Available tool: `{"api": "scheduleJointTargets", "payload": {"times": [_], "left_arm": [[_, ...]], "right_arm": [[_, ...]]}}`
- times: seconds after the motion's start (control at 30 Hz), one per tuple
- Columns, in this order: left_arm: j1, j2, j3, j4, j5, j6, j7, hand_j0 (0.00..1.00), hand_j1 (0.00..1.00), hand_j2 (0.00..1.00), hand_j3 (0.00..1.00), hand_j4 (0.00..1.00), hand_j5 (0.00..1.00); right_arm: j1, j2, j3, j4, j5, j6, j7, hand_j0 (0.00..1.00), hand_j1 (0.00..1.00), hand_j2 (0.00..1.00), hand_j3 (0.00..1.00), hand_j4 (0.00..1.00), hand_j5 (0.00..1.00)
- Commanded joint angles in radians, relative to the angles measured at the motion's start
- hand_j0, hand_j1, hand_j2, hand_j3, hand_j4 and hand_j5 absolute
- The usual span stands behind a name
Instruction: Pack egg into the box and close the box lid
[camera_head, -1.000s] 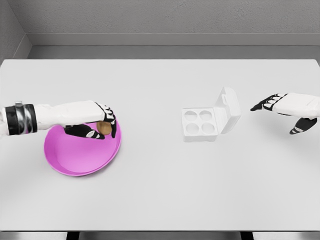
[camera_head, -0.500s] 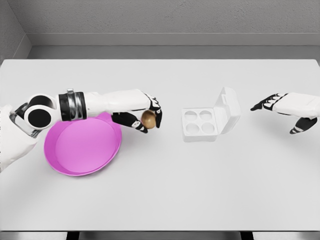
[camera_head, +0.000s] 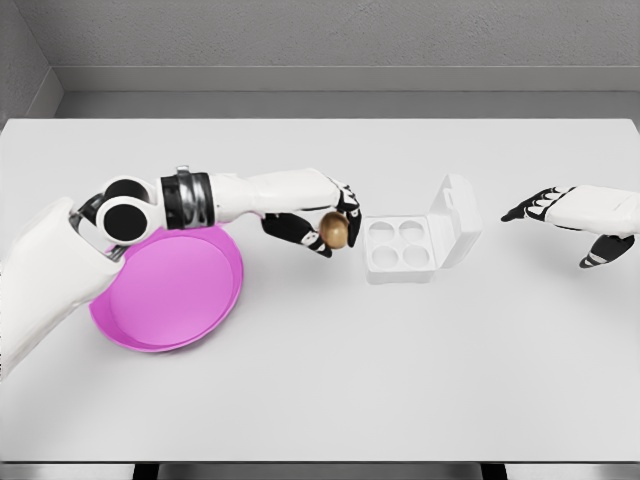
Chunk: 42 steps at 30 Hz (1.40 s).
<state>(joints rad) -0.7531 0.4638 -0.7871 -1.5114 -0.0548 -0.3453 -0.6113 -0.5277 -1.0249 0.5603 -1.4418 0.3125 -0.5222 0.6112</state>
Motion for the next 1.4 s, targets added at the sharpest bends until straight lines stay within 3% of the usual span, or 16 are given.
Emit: {"api": "scheduleJointTargets", "payload": {"times": [0.0, 0.1, 0.23, 0.47, 0.97, 1.13, 1.2, 1.37], "left_arm": [[-0.003, -0.025, 0.003, 0.023, 0.015, 0.0, 0.001, 0.34, 0.34, 0.34, 0.34, 0.34, 0.34], [-0.006, -0.068, 0.009, 0.04, 0.016, 0.0, 0.002, 0.33, 0.33, 0.33, 0.33, 0.33, 0.33], [-0.014, -0.096, 0.009, 0.07, 0.087, 0.0, 0.005, 0.32, 0.32, 0.32, 0.32, 0.32, 0.32], [-0.028, -0.129, 0.009, 0.096, 0.107, 0.002, 0.01, 0.31, 0.31, 0.31, 0.31, 0.31, 0.31], [-0.048, -0.251, 0.009, 0.258, 0.162, 0.045, 0.01, 0.31, 0.31, 0.31, 0.31, 0.31, 0.31], [-0.049, -0.267, 0.014, 0.278, 0.268, 0.062, 0.005, 0.31, 0.31, 0.31, 0.31, 0.31, 0.31], [-0.055, -0.284, 0.014, 0.336, 0.271, 0.062, 0.005, 0.31, 0.31, 0.31, 0.31, 0.31, 0.31], [-0.069, -0.297, 0.014, 0.379, 0.274, 0.075, 0.007, 0.31, 0.31, 0.31, 0.31, 0.31, 0.31]], "right_arm": [[0.0, -0.001, 0.0, 0.0, -0.004, 0.002, 0.0, 1.0, 1.0, 1.0, 1.0, 1.0, 1.0], [0.0, -0.001, 0.0, 0.0, -0.004, 0.002, 0.0, 1.0, 1.0, 1.0, 1.0, 1.0, 1.0], [0.0, -0.001, 0.0, 0.0, -0.004, 0.002, 0.0, 1.0, 1.0, 1.0, 1.0, 1.0, 1.0], [0.0, -0.001, 0.0, 0.0, -0.004, 0.002, 0.0, 1.0, 1.0, 1.0, 1.0, 1.0, 1.0], [-0.002, -0.001, 0.0, 0.0, -0.004, 0.002, 0.0, 1.0, 1.0, 1.0, 1.0, 1.0, 1.0], [-0.002, -0.001, 0.0, 0.0, -0.004, 0.002, 0.0, 1.0, 1.0, 1.0, 1.0, 1.0, 1.0], [-0.002, -0.001, 0.001, 0.0, -0.004, 0.002, 0.0, 1.0, 1.0, 1.0, 1.0, 1.0, 1.0], [-0.002, -0.001, 0.001, 0.0, -0.004, 0.004, 0.0, 1.0, 1.0, 1.0, 1.0, 1.0, 1.0]]}}
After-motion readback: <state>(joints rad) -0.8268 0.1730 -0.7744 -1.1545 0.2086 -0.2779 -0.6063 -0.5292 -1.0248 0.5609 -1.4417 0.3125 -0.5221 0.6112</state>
